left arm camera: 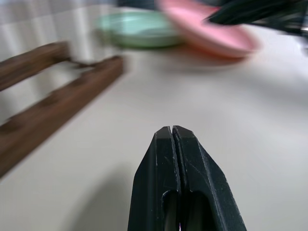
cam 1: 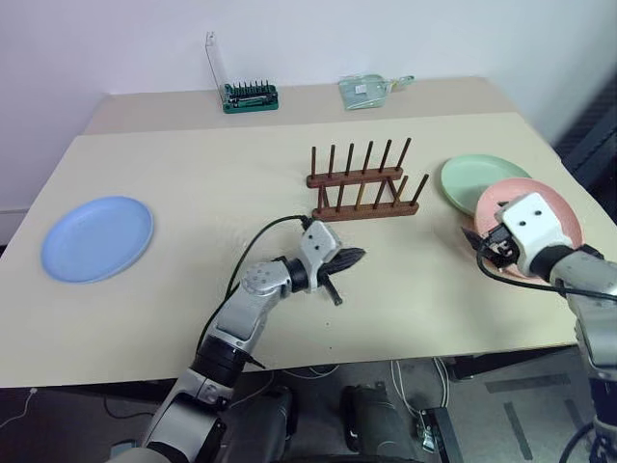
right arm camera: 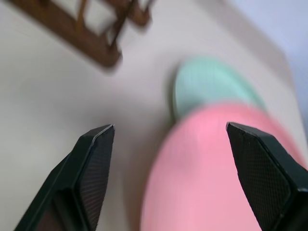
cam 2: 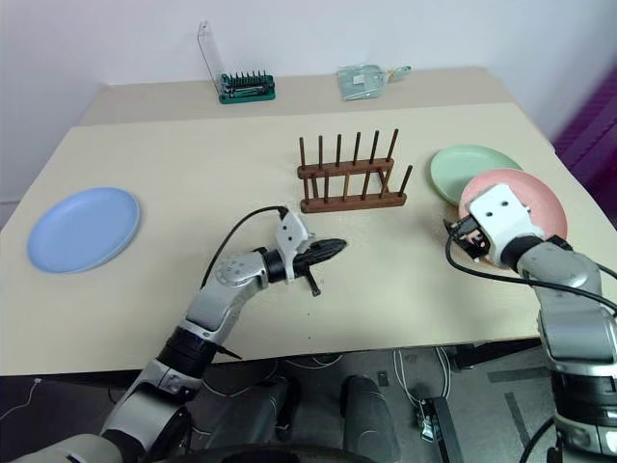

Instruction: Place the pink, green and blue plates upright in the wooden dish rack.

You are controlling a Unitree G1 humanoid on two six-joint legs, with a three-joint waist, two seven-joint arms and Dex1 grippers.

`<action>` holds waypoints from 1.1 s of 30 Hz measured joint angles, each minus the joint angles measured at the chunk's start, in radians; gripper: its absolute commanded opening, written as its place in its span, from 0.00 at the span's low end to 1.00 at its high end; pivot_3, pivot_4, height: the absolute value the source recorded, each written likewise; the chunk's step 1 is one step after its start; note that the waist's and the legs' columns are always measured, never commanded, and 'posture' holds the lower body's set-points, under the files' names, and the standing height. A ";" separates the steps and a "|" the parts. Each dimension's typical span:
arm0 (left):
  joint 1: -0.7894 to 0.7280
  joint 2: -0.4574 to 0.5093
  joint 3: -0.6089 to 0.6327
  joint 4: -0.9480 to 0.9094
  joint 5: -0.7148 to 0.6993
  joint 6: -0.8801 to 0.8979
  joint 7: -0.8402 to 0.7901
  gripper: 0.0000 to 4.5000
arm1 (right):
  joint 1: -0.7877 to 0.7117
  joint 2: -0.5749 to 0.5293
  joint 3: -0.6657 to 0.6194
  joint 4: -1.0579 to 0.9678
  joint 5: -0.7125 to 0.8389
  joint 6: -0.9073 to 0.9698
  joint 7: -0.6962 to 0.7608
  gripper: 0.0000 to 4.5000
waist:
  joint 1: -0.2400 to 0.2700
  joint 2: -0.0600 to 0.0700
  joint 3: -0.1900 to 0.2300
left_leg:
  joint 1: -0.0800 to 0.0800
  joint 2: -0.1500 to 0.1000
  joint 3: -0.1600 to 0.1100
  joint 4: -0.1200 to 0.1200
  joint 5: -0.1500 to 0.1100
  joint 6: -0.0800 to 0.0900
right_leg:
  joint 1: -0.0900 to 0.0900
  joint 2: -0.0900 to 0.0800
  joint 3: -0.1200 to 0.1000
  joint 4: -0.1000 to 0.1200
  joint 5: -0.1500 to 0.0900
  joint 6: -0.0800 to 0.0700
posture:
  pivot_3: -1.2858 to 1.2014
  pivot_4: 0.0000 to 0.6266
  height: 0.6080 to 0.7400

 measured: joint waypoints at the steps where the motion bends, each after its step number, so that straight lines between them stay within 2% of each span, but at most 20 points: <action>1: 0.000 0.000 0.000 -0.009 -0.013 -0.003 -0.018 0.00 | 0.006 0.013 0.002 0.001 -0.009 0.019 -0.016 0.84 | 0.000 0.000 0.000 | 0.000 0.000 0.000 0.000 0.000 0.000 | 0.000 0.000 0.000 0.000 0.000 0.000 | 0.52 0.24 1.00; 4: 0.000 0.003 0.000 -0.031 -0.047 -0.004 -0.065 0.00 | 0.007 0.040 0.027 0.014 -0.033 0.047 -0.069 0.84 | 0.002 0.000 0.000 | 0.000 0.000 0.000 0.000 0.000 0.000 | 0.000 0.000 0.000 0.000 0.000 0.000 | 0.52 0.24 1.00; 6: 0.001 0.020 -0.002 -0.047 -0.059 -0.001 -0.089 0.00 | 0.002 0.054 0.052 0.037 -0.049 0.042 -0.091 0.73 | 0.001 0.000 0.000 | 0.000 0.000 0.000 0.000 0.000 0.000 | 0.000 0.000 0.000 0.000 0.000 0.000 | 0.52 0.24 1.00; 8: 0.004 0.036 -0.002 -0.051 -0.061 0.002 -0.097 0.00 | -0.003 0.059 0.086 0.081 -0.071 0.025 -0.116 0.55 | 0.002 0.000 0.000 | 0.000 0.000 0.000 0.000 0.000 0.000 | 0.000 0.000 0.000 0.000 -0.001 0.000 | 0.52 0.24 1.00; 12: 0.039 0.058 -0.003 -0.078 -0.061 0.007 -0.093 0.00 | -0.016 0.061 0.113 0.139 -0.110 -0.011 -0.151 0.08 | 0.002 0.001 0.000 | 0.000 0.000 0.000 0.000 0.000 0.000 | 0.000 0.000 0.000 0.000 0.000 0.000 | 0.52 0.24 1.00; 13: 0.048 0.062 -0.003 -0.083 -0.062 0.008 -0.092 0.00 | -0.016 0.061 0.113 0.134 -0.111 -0.016 -0.154 0.00 | 0.002 0.001 0.000 | 0.000 0.000 0.000 0.000 0.000 0.000 | 0.000 0.000 0.000 0.000 0.000 0.000 | 0.52 0.24 1.00; 19: 0.065 0.068 -0.012 -0.098 -0.063 0.009 -0.083 0.00 | -0.001 0.047 0.107 0.086 -0.118 -0.014 -0.152 0.00 | 0.002 0.001 0.000 | 0.000 0.000 0.000 0.000 0.000 0.000 | 0.000 0.000 0.000 0.000 -0.001 0.000 | 0.52 0.24 1.00; 25: 0.057 0.070 -0.012 -0.100 -0.064 0.009 -0.072 0.00 | 0.004 -0.079 0.058 -0.060 -0.102 -0.085 -0.049 0.00 | -0.001 0.002 0.001 | 0.000 0.000 0.000 0.000 0.000 0.000 | 0.000 0.000 0.000 0.000 -0.003 0.004 | 0.52 0.24 1.00; 28: 0.038 0.072 0.003 -0.097 -0.065 0.005 -0.061 0.00 | -0.133 -0.076 0.020 -0.102 0.028 -0.090 0.037 0.00 | -0.006 0.002 0.001 | 0.000 0.000 0.000 0.000 0.000 0.001 | 0.000 0.000 0.000 0.000 -0.003 0.005 | 0.52 0.24 1.00; 33: 0.017 0.083 0.052 -0.078 -0.067 0.002 -0.037 0.00 | -0.495 0.115 -0.006 -0.071 0.429 0.096 0.144 0.00 | -0.004 0.001 0.002 | 0.000 0.002 0.000 0.000 0.000 0.001 | 0.000 0.001 -0.001 0.000 -0.001 0.001 | 0.52 0.24 1.00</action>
